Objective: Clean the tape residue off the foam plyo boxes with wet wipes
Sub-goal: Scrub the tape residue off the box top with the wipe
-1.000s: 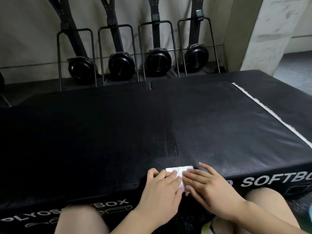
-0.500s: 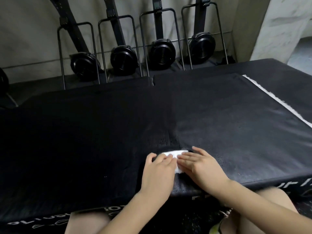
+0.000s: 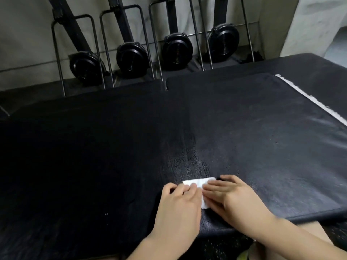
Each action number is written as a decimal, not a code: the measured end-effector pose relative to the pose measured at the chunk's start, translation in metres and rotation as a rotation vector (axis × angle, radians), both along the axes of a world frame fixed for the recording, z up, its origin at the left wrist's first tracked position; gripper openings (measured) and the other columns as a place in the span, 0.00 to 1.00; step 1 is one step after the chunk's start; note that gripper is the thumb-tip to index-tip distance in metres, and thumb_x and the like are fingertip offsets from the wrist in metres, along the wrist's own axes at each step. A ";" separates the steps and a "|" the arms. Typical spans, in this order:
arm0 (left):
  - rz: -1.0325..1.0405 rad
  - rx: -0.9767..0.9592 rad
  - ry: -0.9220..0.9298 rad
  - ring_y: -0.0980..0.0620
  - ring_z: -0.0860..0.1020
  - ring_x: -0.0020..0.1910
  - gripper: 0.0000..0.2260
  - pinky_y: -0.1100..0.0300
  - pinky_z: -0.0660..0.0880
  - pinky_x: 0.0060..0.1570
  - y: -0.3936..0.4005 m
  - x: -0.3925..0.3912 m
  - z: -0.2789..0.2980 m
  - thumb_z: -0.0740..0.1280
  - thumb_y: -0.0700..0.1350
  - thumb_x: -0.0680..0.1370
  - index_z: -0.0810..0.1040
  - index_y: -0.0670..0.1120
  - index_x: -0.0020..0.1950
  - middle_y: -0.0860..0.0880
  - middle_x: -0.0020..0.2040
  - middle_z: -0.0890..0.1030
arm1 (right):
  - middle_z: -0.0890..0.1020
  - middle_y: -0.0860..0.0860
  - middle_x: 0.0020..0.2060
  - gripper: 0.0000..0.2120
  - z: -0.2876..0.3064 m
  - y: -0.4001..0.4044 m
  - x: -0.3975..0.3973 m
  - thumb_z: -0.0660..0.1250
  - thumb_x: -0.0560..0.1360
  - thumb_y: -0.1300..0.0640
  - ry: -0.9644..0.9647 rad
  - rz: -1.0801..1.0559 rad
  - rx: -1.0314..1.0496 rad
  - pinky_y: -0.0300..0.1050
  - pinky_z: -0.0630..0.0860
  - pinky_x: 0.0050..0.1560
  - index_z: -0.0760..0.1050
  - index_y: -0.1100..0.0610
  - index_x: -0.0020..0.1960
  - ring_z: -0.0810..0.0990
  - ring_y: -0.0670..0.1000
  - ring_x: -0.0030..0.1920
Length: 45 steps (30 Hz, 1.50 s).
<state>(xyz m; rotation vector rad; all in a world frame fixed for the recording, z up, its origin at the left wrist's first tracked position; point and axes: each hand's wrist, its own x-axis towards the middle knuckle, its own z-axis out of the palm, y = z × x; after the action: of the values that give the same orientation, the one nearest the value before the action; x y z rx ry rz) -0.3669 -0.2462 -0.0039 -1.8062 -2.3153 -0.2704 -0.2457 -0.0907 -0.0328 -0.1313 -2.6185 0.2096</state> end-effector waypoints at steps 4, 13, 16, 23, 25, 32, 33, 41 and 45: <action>0.015 0.024 0.027 0.54 0.78 0.49 0.12 0.52 0.68 0.55 0.030 -0.031 0.004 0.61 0.47 0.74 0.83 0.51 0.52 0.57 0.51 0.82 | 0.85 0.42 0.44 0.10 -0.004 0.027 -0.040 0.64 0.77 0.49 -0.028 -0.049 0.064 0.45 0.69 0.64 0.84 0.48 0.46 0.84 0.44 0.49; 0.199 -0.216 0.051 0.47 0.73 0.52 0.13 0.53 0.60 0.46 0.126 -0.119 0.029 0.56 0.46 0.82 0.81 0.49 0.55 0.50 0.47 0.81 | 0.86 0.47 0.51 0.30 0.012 0.106 -0.157 0.44 0.74 0.39 -0.389 -0.199 -0.030 0.53 0.70 0.67 0.84 0.47 0.52 0.83 0.57 0.51; 0.200 -0.206 0.044 0.47 0.73 0.51 0.13 0.53 0.60 0.45 0.122 -0.117 0.025 0.57 0.46 0.82 0.81 0.50 0.54 0.50 0.45 0.80 | 0.85 0.50 0.43 0.32 0.009 0.103 -0.156 0.43 0.73 0.38 -0.407 -0.245 -0.061 0.56 0.78 0.54 0.83 0.49 0.47 0.81 0.59 0.44; 0.098 -0.107 0.065 0.45 0.74 0.49 0.14 0.53 0.60 0.42 0.072 -0.070 0.017 0.57 0.48 0.82 0.82 0.49 0.52 0.49 0.41 0.81 | 0.86 0.49 0.52 0.25 0.004 0.050 -0.090 0.50 0.78 0.46 -0.327 -0.189 0.003 0.52 0.72 0.62 0.85 0.54 0.51 0.83 0.59 0.49; 0.039 -0.085 0.100 0.44 0.75 0.44 0.12 0.53 0.60 0.39 0.057 -0.057 0.015 0.61 0.47 0.80 0.83 0.47 0.45 0.49 0.35 0.80 | 0.87 0.51 0.51 0.22 0.003 0.037 -0.073 0.54 0.78 0.48 -0.293 -0.163 0.012 0.55 0.76 0.57 0.86 0.55 0.50 0.84 0.60 0.48; 0.063 -0.094 0.061 0.47 0.73 0.47 0.13 0.53 0.59 0.41 0.044 -0.043 0.014 0.57 0.47 0.81 0.82 0.49 0.49 0.52 0.37 0.77 | 0.87 0.51 0.49 0.20 0.004 0.018 -0.057 0.56 0.78 0.50 -0.305 -0.200 0.046 0.54 0.76 0.58 0.86 0.55 0.49 0.85 0.55 0.52; 0.067 -0.114 0.046 0.48 0.73 0.49 0.13 0.54 0.59 0.44 0.044 -0.043 0.016 0.56 0.47 0.82 0.81 0.49 0.51 0.52 0.40 0.79 | 0.87 0.50 0.49 0.22 0.002 0.018 -0.058 0.53 0.78 0.49 -0.330 -0.219 0.039 0.54 0.74 0.60 0.85 0.55 0.50 0.84 0.55 0.52; 0.137 -0.161 -0.024 0.50 0.73 0.54 0.13 0.51 0.65 0.58 0.069 -0.070 0.018 0.54 0.49 0.83 0.78 0.51 0.58 0.53 0.47 0.79 | 0.85 0.46 0.54 0.31 0.008 0.049 -0.088 0.43 0.77 0.42 -0.395 -0.226 -0.025 0.54 0.68 0.67 0.84 0.51 0.52 0.83 0.55 0.55; 0.182 -0.102 -0.047 0.51 0.73 0.49 0.12 0.53 0.64 0.50 0.070 -0.070 0.013 0.55 0.50 0.83 0.78 0.52 0.52 0.55 0.39 0.72 | 0.85 0.48 0.50 0.25 0.009 0.049 -0.091 0.49 0.79 0.46 -0.365 -0.203 -0.037 0.52 0.70 0.64 0.84 0.53 0.51 0.83 0.56 0.52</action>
<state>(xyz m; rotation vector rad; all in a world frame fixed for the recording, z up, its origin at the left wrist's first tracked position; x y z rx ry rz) -0.4366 -0.1766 0.0089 -1.6343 -2.5488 -0.1725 -0.3372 -0.0415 -0.0236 -0.4872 -2.9368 0.1763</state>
